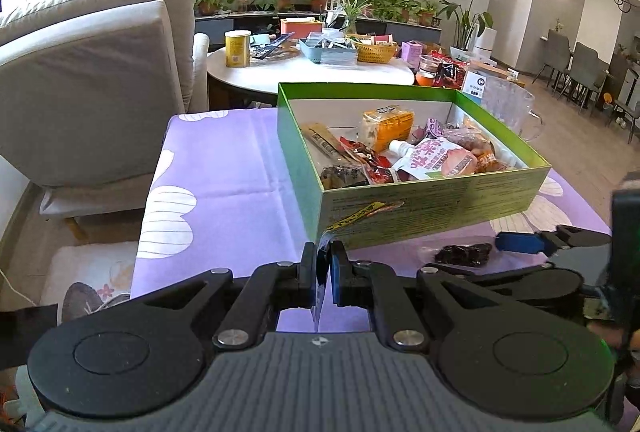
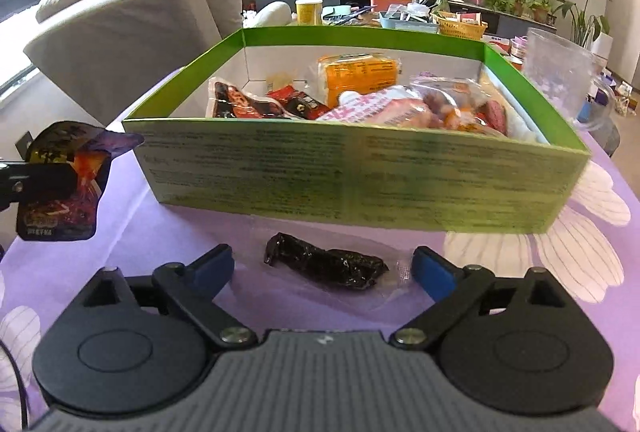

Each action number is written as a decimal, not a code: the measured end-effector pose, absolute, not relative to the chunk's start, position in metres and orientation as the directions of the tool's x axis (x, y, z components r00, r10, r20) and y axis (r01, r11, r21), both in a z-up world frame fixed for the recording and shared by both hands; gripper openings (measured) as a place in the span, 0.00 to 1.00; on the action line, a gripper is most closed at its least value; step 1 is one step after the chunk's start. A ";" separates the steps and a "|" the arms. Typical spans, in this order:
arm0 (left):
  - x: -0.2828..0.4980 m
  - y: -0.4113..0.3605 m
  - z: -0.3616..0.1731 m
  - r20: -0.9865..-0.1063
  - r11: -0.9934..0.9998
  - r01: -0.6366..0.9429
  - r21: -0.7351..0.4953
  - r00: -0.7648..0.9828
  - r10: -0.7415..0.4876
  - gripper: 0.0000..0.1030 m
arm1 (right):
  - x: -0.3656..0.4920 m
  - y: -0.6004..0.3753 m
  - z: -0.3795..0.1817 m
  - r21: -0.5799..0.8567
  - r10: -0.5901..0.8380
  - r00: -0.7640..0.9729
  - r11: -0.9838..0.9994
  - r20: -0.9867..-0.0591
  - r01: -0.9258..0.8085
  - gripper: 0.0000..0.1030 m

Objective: Organize snacks
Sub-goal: 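Grasp the clear-wrapped dark snack with the right tool and lift it, then release the wrapped dark snack into the box with the right tool while the left releases the black bag, then move both tools from the box to the brown packet and orange-edged peanut bag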

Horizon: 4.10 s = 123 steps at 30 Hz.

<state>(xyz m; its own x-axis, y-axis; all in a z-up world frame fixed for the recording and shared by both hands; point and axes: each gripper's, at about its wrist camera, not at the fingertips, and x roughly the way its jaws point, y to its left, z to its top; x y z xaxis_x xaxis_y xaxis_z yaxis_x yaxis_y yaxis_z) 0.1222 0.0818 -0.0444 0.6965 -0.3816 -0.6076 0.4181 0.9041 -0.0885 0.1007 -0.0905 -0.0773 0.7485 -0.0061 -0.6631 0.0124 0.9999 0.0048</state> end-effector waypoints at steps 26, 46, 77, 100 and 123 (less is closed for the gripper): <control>0.151 0.016 0.010 -0.495 0.852 0.522 -0.041 0.730 -0.471 0.06 | 0.112 -0.147 -0.004 0.029 -0.043 0.934 0.998 -0.356 0.057 0.62; 0.198 -0.006 -0.012 -0.531 0.882 0.471 -0.015 0.744 -0.406 0.32 | 0.152 -0.168 -0.028 0.107 -0.030 0.909 0.991 -0.415 0.082 0.62; 0.122 0.057 -0.026 -0.596 0.905 0.425 -0.009 0.725 -0.346 0.35 | 0.089 -0.173 -0.024 0.106 -0.039 0.886 0.989 -0.462 0.099 0.62; 0.018 0.082 -0.073 -0.725 0.815 0.568 0.113 0.608 -0.323 0.35 | 0.024 -0.149 -0.045 0.081 0.055 0.843 0.997 -0.536 -0.013 0.62; 0.003 0.004 -0.071 -0.712 0.719 0.692 0.064 0.537 -0.453 0.35 | -0.033 -0.168 -0.053 0.096 0.067 0.831 0.995 -0.552 -0.017 0.62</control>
